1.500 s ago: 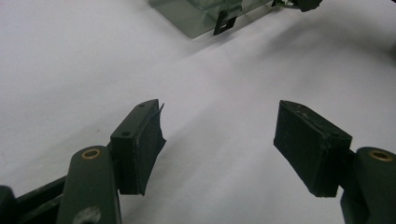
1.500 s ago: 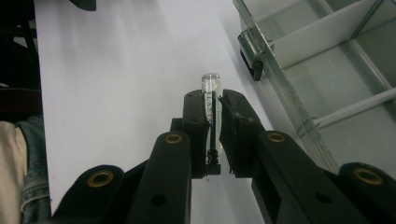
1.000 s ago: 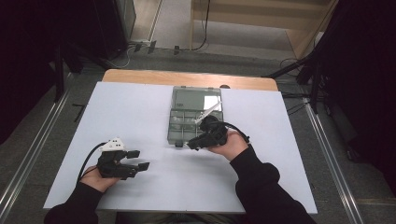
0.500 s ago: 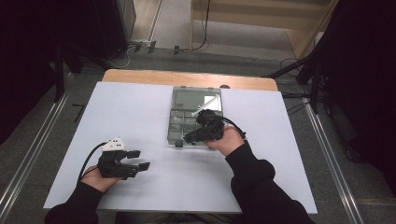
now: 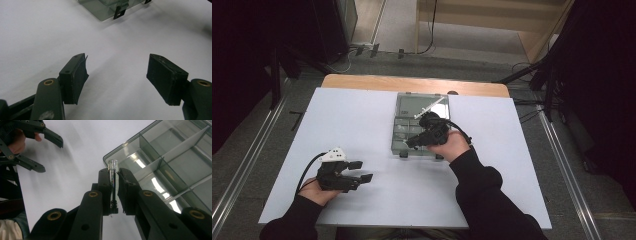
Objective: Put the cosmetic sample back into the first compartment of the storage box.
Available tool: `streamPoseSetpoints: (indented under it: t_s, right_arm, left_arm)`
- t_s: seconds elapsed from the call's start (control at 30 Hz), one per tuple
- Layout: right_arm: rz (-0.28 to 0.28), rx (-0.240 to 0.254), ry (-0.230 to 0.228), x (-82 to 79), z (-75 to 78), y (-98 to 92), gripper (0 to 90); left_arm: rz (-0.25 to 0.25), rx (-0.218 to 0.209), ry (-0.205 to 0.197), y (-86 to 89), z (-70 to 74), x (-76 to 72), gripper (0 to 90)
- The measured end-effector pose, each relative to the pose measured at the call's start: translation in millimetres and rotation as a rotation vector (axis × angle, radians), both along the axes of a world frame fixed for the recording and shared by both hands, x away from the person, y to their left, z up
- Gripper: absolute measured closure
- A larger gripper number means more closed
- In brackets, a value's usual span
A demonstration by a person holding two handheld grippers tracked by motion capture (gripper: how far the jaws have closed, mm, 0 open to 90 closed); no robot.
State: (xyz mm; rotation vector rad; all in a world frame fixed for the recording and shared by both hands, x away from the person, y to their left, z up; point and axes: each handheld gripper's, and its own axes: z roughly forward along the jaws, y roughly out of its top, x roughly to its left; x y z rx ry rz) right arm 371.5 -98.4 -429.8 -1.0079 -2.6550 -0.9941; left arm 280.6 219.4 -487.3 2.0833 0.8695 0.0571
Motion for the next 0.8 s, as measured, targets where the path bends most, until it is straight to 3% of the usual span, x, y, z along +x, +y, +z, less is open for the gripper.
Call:
streamPoseSetpoints:
  t_s: [0.8]
  right_arm:
    - [-0.044, 0.004, 0.0, 29.8, -1.5, 4.4, 82.0]
  left_arm:
    - [0.005, -0.004, 0.004, 1.1, -1.0, 0.6, 32.2]
